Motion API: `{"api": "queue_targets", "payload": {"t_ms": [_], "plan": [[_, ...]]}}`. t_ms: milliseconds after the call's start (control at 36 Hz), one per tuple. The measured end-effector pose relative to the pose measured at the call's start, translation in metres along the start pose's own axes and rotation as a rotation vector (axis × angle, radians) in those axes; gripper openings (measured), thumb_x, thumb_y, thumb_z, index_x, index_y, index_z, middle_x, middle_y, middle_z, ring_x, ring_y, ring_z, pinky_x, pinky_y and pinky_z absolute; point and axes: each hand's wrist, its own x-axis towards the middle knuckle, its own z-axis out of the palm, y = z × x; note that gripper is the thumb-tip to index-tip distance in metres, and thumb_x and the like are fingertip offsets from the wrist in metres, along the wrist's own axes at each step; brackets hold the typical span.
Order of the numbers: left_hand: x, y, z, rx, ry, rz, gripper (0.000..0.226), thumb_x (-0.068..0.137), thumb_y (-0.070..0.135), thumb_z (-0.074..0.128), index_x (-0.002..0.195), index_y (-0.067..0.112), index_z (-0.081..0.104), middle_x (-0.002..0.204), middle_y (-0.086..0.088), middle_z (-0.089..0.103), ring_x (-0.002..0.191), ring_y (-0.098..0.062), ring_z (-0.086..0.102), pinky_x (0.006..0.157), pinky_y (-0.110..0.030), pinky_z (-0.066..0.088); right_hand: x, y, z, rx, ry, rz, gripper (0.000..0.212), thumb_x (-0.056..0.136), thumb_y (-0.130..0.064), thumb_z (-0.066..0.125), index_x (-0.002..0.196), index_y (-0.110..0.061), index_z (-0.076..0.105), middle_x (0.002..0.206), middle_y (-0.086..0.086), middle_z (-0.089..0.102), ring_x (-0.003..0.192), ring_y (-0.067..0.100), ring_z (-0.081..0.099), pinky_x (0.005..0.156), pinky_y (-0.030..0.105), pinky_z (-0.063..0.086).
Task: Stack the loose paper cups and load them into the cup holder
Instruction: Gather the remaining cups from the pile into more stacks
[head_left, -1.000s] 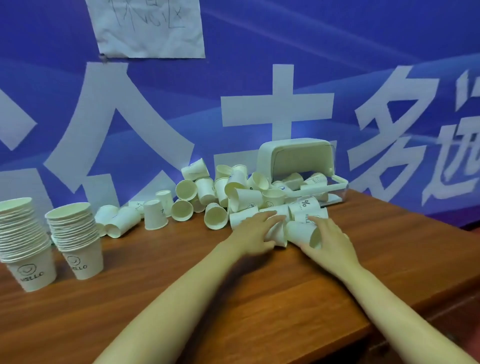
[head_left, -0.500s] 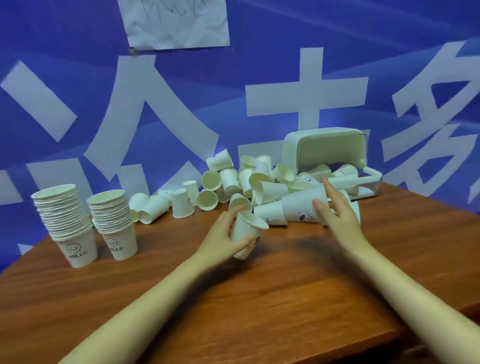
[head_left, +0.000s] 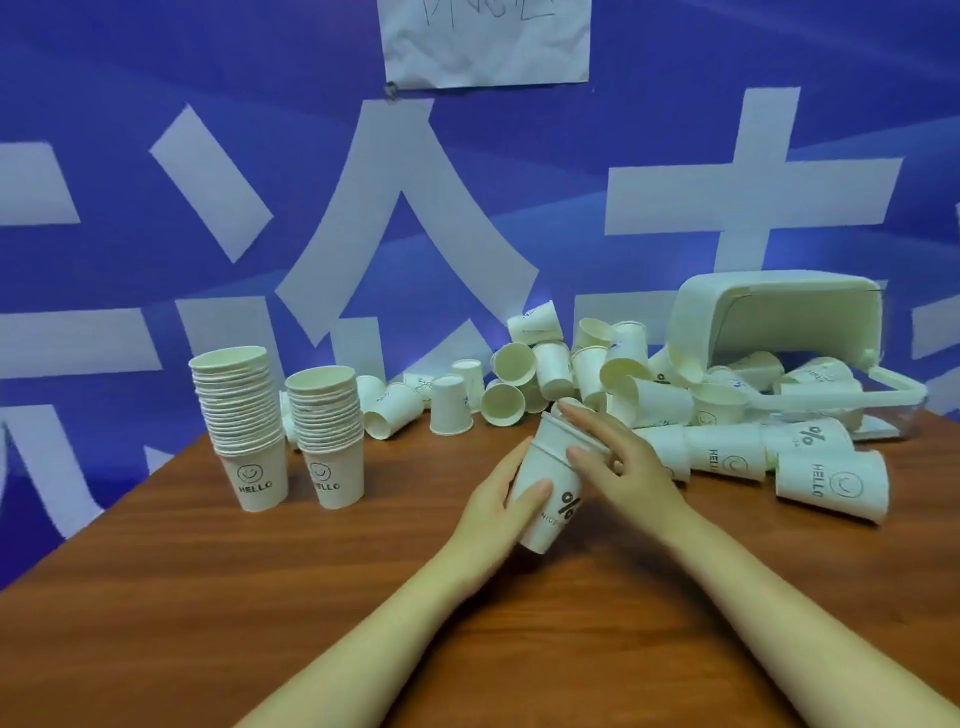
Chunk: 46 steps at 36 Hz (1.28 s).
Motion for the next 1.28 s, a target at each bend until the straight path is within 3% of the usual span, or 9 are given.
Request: {"api": "queue_targets", "payload": {"t_ms": [139,250,417,500,583,778,944,1083,1278], "plan": [[-0.001,0.0,0.008,-0.032,-0.003,0.004,0.064,0.092,0.036,0.051,0.149,0.031,0.022,0.143,0.03,0.031,0.126,0.024,0.031,0.095,0.003,0.026,-0.007,0.004,0.009,0.118,-0.152,0.148,0.04,0.092,-0.049,0.036,0.132,-0.052,0.039,0.131,-0.037,0.044,0.124,-0.022,0.038,0.1,0.004,0.028],[0.002,0.0,0.0,-0.04,0.022,0.018,0.067,0.089,0.036,0.05,0.146,0.041,0.017,0.147,0.028,0.03,0.128,0.02,0.034,0.103,-0.005,0.03,-0.006,0.002,0.011,0.108,-0.176,0.178,0.06,0.088,-0.065,0.027,0.144,-0.044,0.035,0.141,-0.021,0.044,0.131,-0.014,0.036,0.107,0.011,0.027],[0.006,0.001,-0.006,-0.161,0.149,0.003,0.051,0.1,0.013,0.046,0.139,0.042,0.03,0.134,0.026,0.043,0.107,0.026,0.047,0.081,0.0,0.039,0.009,0.037,-0.04,-0.513,0.174,0.14,0.044,0.094,-0.028,0.059,0.136,-0.019,0.052,0.137,0.004,0.052,0.132,0.02,0.037,0.108,0.034,0.029],[0.006,-0.002,-0.005,-0.168,0.168,-0.028,0.05,0.1,0.015,0.048,0.137,0.046,0.034,0.135,0.02,0.049,0.11,0.016,0.053,0.085,-0.009,0.046,0.005,0.06,-0.059,-0.781,0.091,0.273,0.053,0.086,-0.031,0.063,0.136,-0.019,0.05,0.138,0.005,0.048,0.133,0.024,0.035,0.107,0.044,0.031],[0.005,-0.004,-0.004,-0.153,0.159,-0.048,0.048,0.099,0.021,0.052,0.13,0.053,0.036,0.14,0.01,0.05,0.121,-0.003,0.053,0.101,-0.028,0.047,0.001,0.068,-0.061,-0.788,-0.013,0.341,0.063,0.082,-0.026,0.063,0.141,-0.019,0.044,0.146,0.005,0.038,0.135,0.026,0.032,0.106,0.044,0.035],[0.005,-0.004,-0.004,-0.145,0.136,-0.041,0.053,0.094,0.024,0.06,0.139,0.041,0.039,0.127,0.007,0.057,0.103,0.008,0.057,0.074,-0.008,0.047,0.005,0.061,-0.066,-0.942,0.034,0.305,0.063,0.077,-0.023,0.066,0.138,-0.022,0.048,0.135,0.006,0.044,0.13,0.027,0.028,0.103,0.039,0.033],[0.006,-0.005,-0.007,-0.129,0.116,-0.047,0.054,0.094,0.02,0.06,0.141,0.039,0.04,0.124,0.002,0.058,0.107,-0.003,0.058,0.072,-0.008,0.047,0.004,0.061,-0.07,-0.809,-0.013,0.337,0.055,0.08,-0.024,0.068,0.133,-0.022,0.052,0.131,0.005,0.041,0.128,0.023,0.036,0.095,0.033,0.035],[0.009,-0.007,-0.01,-0.136,0.117,-0.056,0.059,0.085,0.037,0.062,0.14,0.042,0.04,0.125,0.008,0.059,0.108,0.002,0.058,0.076,-0.011,0.048,0.004,0.059,-0.062,-0.721,0.013,0.337,0.06,0.077,-0.049,0.073,0.131,-0.028,0.054,0.121,0.001,0.047,0.125,0.023,0.036,0.096,0.037,0.036],[0.011,-0.01,-0.012,-0.123,0.14,-0.056,0.053,0.095,0.02,0.059,0.142,0.034,0.039,0.125,0.016,0.057,0.1,0.017,0.055,0.074,-0.004,0.044,0.002,0.052,-0.041,-0.497,-0.142,0.362,0.076,0.083,-0.034,0.071,0.145,-0.025,0.027,0.138,0.0,0.036,0.125,0.019,0.041,0.094,0.031,0.036]]}}
